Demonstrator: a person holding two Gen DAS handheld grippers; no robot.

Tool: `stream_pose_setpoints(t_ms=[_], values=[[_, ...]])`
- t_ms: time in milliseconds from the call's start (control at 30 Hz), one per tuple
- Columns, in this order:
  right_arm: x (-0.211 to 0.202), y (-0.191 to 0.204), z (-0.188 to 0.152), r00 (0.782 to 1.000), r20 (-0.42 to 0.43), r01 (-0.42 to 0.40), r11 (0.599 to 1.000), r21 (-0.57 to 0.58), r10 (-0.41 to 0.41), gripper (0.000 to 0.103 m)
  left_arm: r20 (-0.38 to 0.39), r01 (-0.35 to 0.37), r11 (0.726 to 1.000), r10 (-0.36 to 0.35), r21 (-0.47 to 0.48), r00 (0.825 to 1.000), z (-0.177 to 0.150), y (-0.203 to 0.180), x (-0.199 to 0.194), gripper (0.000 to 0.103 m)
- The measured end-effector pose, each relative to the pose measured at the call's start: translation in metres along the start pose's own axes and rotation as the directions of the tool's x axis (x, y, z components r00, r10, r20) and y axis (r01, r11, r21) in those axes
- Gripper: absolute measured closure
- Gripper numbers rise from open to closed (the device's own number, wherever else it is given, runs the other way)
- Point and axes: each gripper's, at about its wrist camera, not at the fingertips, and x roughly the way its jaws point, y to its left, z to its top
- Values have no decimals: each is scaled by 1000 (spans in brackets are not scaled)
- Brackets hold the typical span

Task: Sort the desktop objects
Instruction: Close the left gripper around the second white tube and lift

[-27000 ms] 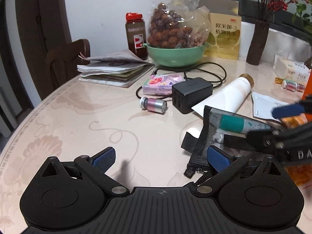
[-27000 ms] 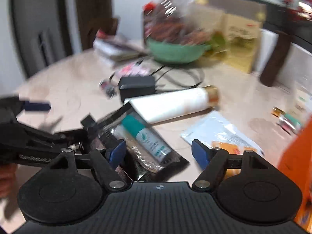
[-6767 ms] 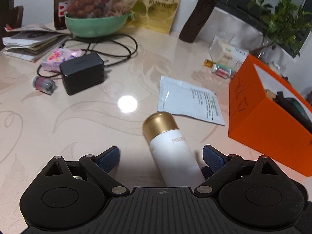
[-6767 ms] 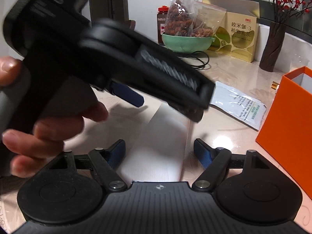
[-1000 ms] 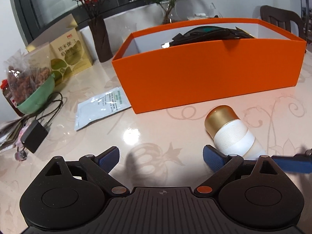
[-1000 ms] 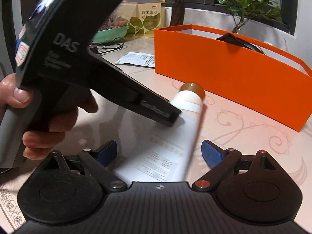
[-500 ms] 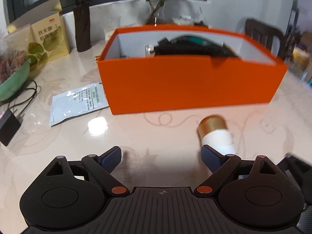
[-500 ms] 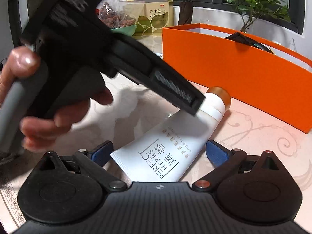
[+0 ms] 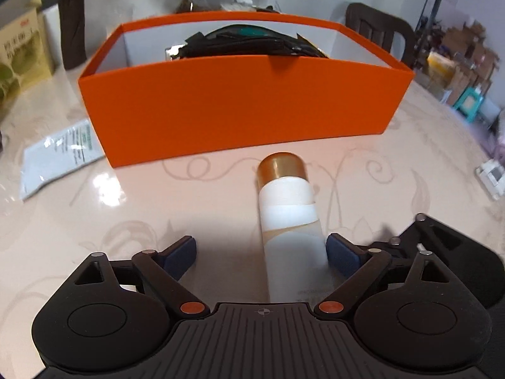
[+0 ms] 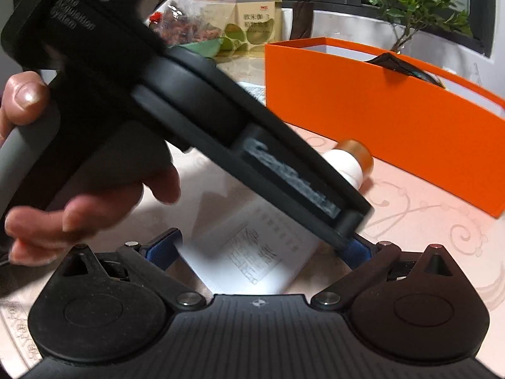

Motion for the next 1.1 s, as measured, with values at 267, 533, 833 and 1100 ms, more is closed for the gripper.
stream_pose_setpoints(t_ms=[267,533,833,1100], values=[[-8,0,1,999,38,19,1000,20,-19,70,29,-83,990,80,113,996,1,-18,1,69],[-9,3,-1,999,43,14,1000,14,-14,78,55,-84,994,80,72,995,1,-13,1,64],[-27,-36,-2,994,86,-72,991,110,63,17,86,-110,994,107,28,991,6,-2,8,51],[-10,-20,3,993,83,-100,980,173,87,17,34,-83,993,81,81,996,20,-6,16,47]])
